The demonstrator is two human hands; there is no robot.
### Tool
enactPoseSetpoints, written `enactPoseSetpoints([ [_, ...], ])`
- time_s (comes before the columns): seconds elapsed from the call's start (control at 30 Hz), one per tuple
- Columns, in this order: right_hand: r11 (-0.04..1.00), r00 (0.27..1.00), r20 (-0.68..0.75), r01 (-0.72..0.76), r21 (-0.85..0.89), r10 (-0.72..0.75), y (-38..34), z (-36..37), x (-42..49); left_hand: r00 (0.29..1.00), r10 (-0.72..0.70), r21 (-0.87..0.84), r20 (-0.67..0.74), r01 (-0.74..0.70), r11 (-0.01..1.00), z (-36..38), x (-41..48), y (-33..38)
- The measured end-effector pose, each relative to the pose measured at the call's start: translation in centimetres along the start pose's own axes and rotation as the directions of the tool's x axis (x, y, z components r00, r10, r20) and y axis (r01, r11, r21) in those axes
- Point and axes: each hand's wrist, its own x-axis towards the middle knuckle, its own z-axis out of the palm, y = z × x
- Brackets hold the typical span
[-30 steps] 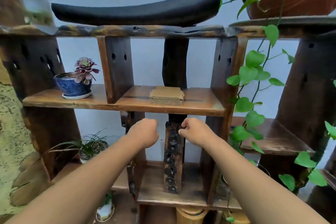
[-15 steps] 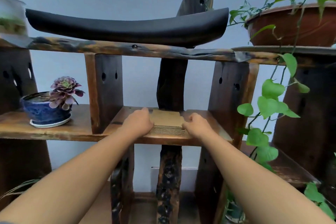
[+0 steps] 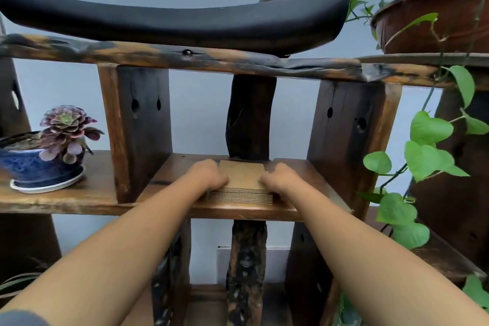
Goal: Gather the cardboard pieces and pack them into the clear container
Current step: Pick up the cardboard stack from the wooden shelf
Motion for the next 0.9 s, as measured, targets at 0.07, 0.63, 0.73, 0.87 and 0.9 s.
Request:
enactPoseSetpoints([
  [0.07, 0.999, 0.999, -0.019, 0.025, -0.046, -0.026, -0.3, 0.6, 0.1, 1.0, 0.004, 0.006, -0.017, -0.004, 1.0, 0.2, 0.0, 0.3],
  [0.63, 0.992, 0.993, -0.001, -0.12, 0.043, 0.12, -2.1, 1.9, -2.6, 0.917, -0.25, -0.409, 0.309, 0.366, 0.836, 0.4, -3.9, 0.6],
  [0.73, 0.99, 0.992, 0.012, -0.127, 0.066, 0.127, -2.0, 2.3, -3.6, 0.925, -0.242, -0.51, 0.292, 0.365, 0.779, 0.9, -5.0, 0.2],
  [0.87, 0.988, 0.994, -0.021, -0.108, 0.114, 0.111, -1.1, 2.9, -4.7, 0.937, -0.206, -0.656, 0.281, 0.344, 0.672, 1.3, -6.0, -0.9],
  [0.9, 0.987, 0.994, -0.031, -0.097, 0.127, 0.102, -0.9, 3.1, -5.0, 0.944, -0.188, -0.678, 0.272, 0.327, 0.658, 1.3, -6.3, -1.1],
])
